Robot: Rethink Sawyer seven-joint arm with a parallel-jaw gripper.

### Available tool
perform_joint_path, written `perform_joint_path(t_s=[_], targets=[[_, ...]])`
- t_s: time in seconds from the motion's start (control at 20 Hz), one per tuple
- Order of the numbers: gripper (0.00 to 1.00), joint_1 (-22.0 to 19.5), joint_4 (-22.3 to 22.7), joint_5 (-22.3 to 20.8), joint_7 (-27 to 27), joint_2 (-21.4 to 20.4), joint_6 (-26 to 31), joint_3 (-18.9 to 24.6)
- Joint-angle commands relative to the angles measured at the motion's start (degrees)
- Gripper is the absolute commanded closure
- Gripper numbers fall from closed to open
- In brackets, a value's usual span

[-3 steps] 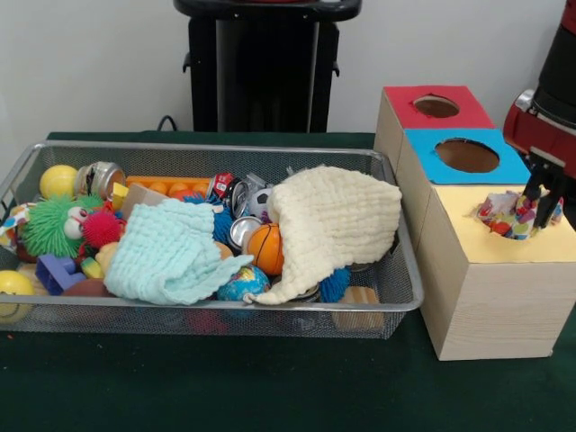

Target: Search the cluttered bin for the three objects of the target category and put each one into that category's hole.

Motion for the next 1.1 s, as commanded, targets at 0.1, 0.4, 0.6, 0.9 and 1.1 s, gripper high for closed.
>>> perform_joint_path(t_s=[0.1,0.4,0.6,0.9,1.1], targets=[[0.0,-2.7,-1.3,3.3,6.5,-4.2,5.2,2.7],[0.0,-3.1,-2.2,3.6,5.6,-4.0,7.1,2.9],[0.0,-3.8,-1.4,3.9,4.7,-4.3,6.6,3.2],[0.0,-2.9,-1.1,3.9,6.2,-4.6,6.4,2.6],[0.0,-2.4,-1.3,3.6,6.3,-5.5,8.2,2.2]])
